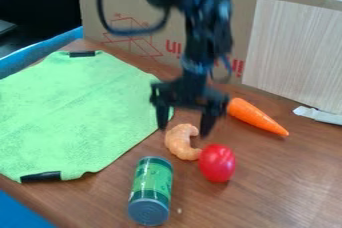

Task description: Remove the toy from the cloth to the right floor

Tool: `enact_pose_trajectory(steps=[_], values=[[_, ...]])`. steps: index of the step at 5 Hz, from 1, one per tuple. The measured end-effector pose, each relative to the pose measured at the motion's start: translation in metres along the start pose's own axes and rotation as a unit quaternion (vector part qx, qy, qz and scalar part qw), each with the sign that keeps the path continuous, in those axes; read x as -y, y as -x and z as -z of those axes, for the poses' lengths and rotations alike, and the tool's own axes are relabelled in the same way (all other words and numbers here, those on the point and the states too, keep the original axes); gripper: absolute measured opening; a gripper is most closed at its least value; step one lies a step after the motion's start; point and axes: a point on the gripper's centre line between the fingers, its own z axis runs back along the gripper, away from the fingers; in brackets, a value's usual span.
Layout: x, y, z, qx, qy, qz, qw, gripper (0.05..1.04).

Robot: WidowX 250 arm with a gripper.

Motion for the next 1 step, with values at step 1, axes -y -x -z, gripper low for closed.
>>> enact_pose_trajectory(steps=[1], values=[[-0.0244,-0.0276,-0.0465,-0.005,0.033,-0.038,0.9987,1.0]])
